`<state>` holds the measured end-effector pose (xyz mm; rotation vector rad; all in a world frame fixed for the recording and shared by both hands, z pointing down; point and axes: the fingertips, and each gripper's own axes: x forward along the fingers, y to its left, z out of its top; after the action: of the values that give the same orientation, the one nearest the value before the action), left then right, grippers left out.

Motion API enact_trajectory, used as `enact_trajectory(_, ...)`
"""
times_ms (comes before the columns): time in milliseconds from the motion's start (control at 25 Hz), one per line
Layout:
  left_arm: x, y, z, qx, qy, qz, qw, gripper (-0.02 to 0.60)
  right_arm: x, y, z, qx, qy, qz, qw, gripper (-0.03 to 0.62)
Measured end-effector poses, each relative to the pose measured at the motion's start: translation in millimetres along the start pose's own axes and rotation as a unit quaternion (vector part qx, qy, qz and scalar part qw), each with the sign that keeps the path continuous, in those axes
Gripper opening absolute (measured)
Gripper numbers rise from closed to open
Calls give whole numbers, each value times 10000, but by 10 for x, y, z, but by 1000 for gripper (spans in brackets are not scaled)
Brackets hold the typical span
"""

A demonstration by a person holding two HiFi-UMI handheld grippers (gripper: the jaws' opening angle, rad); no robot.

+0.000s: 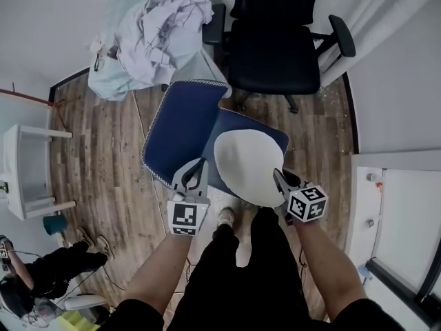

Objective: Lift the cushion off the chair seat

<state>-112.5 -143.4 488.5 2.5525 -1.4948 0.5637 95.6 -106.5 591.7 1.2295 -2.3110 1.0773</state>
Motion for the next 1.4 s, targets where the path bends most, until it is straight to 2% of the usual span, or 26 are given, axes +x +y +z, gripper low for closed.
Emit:
enact_trajectory(280, -199, 243, 422, -159, -306, 207, 9992, 5, -215, 164, 415, -196, -201, -128, 9995, 41)
enact_trajectory(720, -483, 425, 965, -56, -767, 335, 9965, 5, -730, 319, 1047, -227, -537, -101, 9982, 41)
enact_trajectory(960, -658, 400, 1175, 66, -861, 290, 9958, 5, -1003, 548, 1249, -298, -633, 90, 9975, 41)
enact_trajectory(1400, -888, 479, 1426, 191, -967, 492, 9939, 5, -1398, 962, 1792, -615, -1008, 454, 9920, 41)
